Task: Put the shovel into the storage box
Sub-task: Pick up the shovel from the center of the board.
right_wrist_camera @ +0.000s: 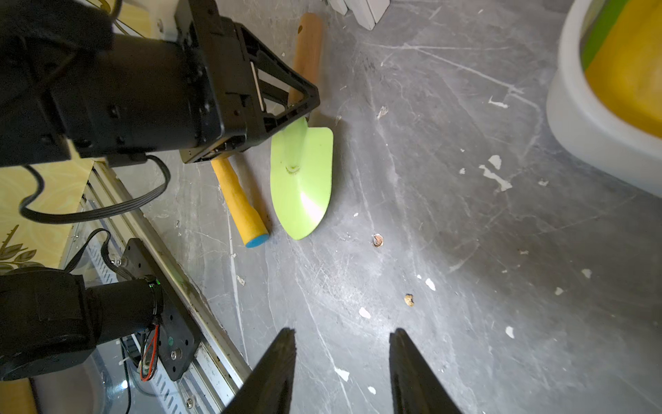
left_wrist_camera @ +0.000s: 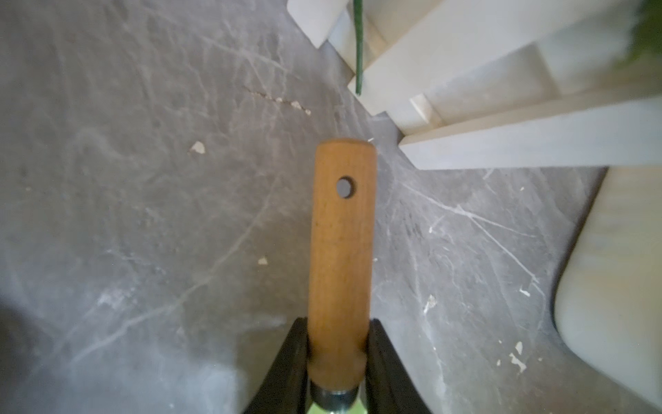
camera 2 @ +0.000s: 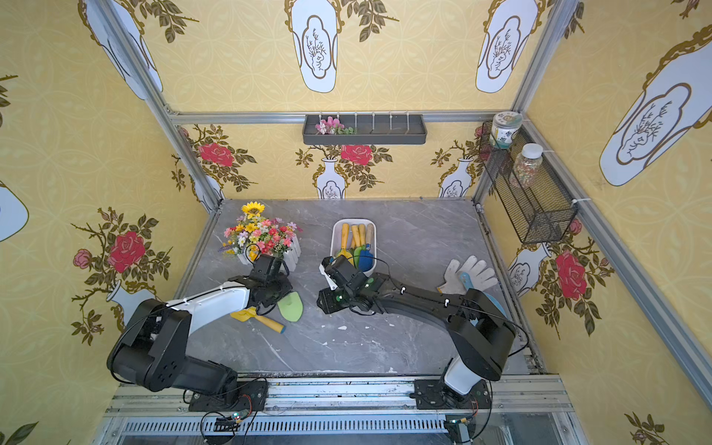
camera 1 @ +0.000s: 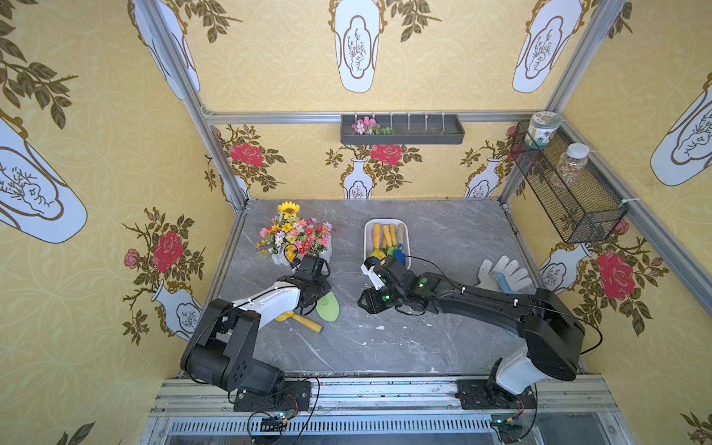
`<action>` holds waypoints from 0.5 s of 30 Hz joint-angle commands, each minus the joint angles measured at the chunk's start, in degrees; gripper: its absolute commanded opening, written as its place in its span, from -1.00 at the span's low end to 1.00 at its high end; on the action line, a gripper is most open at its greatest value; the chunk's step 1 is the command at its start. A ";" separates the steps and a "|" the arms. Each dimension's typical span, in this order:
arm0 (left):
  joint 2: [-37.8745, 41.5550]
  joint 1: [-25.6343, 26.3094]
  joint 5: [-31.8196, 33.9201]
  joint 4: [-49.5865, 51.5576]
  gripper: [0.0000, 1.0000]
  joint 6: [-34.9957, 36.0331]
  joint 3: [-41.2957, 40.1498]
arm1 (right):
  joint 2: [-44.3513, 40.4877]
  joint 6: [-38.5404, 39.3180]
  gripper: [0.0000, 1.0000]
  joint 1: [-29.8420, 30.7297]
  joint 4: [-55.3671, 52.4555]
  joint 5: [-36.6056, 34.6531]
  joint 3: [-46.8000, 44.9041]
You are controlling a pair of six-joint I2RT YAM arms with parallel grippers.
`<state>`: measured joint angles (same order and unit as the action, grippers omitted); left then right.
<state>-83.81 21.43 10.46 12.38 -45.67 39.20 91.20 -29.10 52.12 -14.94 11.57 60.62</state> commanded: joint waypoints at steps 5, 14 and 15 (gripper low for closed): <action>3.82 2.27 -2.15 2.36 -0.70 -0.64 0.31 | -1.14 -0.40 -0.06 -1.22 1.21 -0.26 -0.75; 4.82 8.24 -2.37 3.53 -0.70 -2.38 2.67 | -4.12 -1.22 -0.06 -3.64 2.11 0.86 -2.96; 4.73 8.80 -2.42 3.44 -0.70 -2.56 3.02 | -4.39 -1.22 -0.06 -3.83 2.06 0.91 -3.18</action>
<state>-78.83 29.43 7.94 15.29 -47.22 41.52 87.66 -30.00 48.64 -14.66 12.10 57.84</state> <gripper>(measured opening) 0.286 0.468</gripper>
